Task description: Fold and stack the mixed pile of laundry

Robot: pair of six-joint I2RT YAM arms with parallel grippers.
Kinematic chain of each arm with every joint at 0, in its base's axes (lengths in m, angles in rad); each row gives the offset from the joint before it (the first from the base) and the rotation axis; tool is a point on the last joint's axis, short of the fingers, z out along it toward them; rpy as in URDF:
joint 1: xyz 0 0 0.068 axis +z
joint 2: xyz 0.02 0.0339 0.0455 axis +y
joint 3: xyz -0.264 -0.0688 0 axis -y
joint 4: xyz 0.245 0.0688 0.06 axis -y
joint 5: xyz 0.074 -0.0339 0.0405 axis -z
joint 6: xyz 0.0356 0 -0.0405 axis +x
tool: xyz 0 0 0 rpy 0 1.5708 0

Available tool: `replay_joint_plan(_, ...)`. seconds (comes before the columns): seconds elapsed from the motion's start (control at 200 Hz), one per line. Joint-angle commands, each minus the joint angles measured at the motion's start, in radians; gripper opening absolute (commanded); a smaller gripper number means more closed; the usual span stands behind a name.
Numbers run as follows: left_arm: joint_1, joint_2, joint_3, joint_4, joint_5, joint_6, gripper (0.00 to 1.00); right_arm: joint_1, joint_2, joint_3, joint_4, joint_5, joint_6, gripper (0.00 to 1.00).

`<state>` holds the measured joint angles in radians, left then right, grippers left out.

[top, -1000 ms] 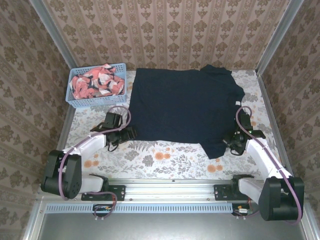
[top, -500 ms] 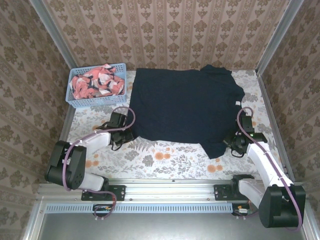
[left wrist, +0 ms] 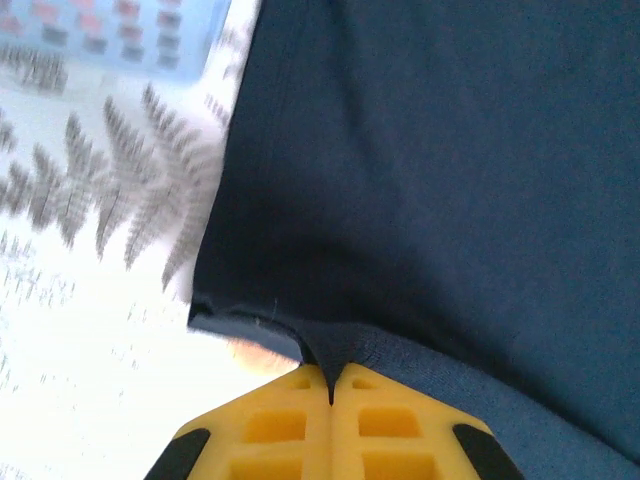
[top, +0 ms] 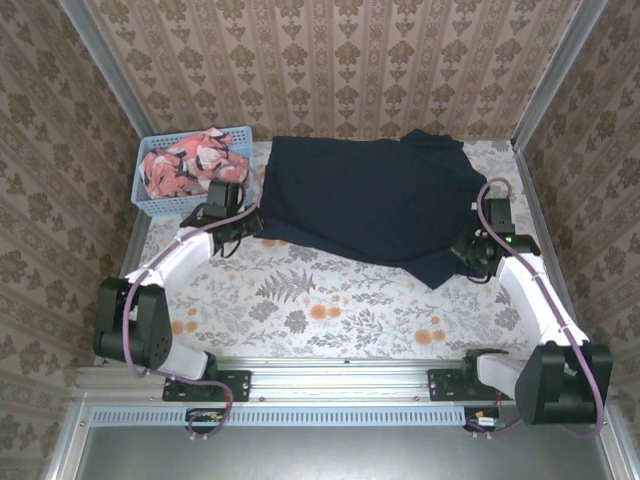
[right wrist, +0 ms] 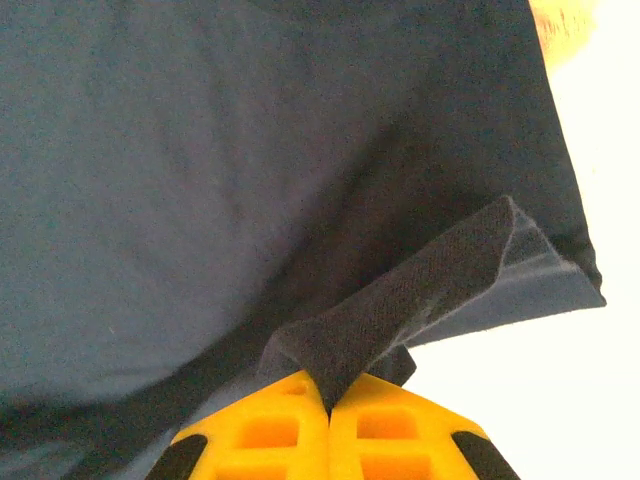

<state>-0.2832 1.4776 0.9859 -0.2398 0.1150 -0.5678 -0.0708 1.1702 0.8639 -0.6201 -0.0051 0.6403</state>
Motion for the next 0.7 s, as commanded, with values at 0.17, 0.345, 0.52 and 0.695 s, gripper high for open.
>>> replay_joint_plan(0.17, 0.029, 0.209, 0.236, 0.046, -0.002, 0.018, 0.0, -0.053, 0.205, 0.212, 0.128, 0.006, -0.034, 0.0)
replay_joint_plan(0.345, 0.031, 0.339, 0.368, 0.03, -0.01, 0.017, 0.0, -0.069, 0.416, 0.356, 0.156, -0.013, -0.048, 0.0)
replay_joint_plan(0.52, 0.037, 0.447, 0.47, 0.016, -0.02, 0.011, 0.0, -0.084, 0.627, 0.494, 0.243, -0.093, -0.035, 0.01)
replay_joint_plan(0.695, 0.04, 0.559, 0.642, -0.058, 0.01, 0.03, 0.87, -0.094, 0.761, 0.662, 0.325, -0.147, -0.047, 0.62)
